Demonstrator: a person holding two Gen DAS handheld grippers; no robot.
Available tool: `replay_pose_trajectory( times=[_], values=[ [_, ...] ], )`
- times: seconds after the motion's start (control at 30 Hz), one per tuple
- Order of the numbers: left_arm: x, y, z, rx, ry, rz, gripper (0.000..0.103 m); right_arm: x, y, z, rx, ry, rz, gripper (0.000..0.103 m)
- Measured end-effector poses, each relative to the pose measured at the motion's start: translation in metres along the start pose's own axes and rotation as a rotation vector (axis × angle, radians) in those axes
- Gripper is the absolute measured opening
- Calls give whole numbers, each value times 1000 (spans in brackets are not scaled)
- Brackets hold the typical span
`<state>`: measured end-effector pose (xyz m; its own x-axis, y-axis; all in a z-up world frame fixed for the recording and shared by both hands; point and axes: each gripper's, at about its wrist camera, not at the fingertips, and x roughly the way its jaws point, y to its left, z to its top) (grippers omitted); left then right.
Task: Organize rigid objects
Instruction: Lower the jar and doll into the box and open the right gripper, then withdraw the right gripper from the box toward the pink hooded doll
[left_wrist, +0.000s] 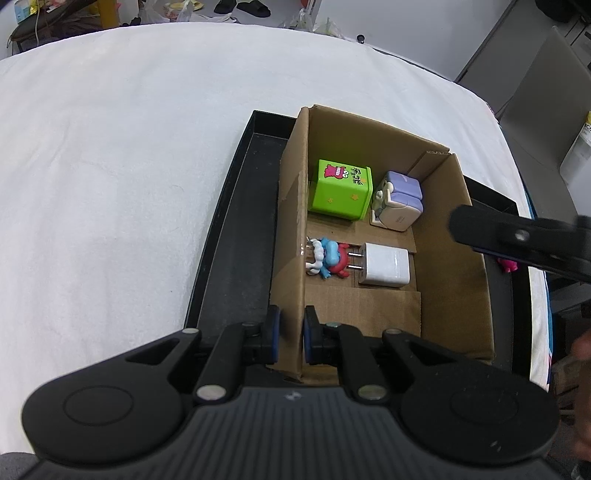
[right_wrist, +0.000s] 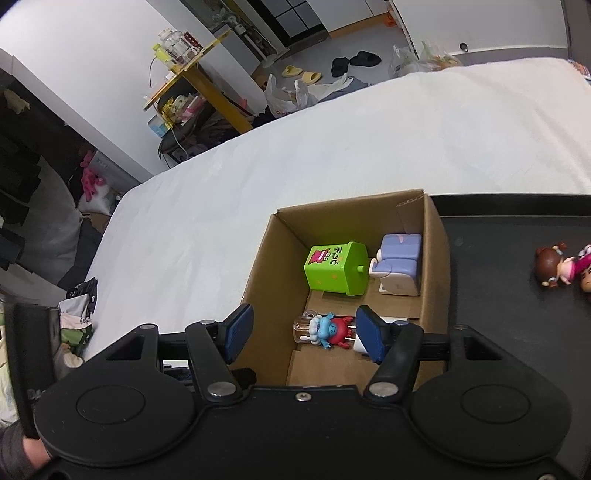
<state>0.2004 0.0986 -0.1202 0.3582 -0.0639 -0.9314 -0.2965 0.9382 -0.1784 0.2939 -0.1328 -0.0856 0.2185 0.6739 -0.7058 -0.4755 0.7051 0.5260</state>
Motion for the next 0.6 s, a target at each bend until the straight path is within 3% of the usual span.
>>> replay_pose_trajectory(
  times=[0.6],
  values=[
    [0, 0, 0, -18, -9, 4, 11, -30, -8, 1, -45, -13, -52, 66]
  ],
)
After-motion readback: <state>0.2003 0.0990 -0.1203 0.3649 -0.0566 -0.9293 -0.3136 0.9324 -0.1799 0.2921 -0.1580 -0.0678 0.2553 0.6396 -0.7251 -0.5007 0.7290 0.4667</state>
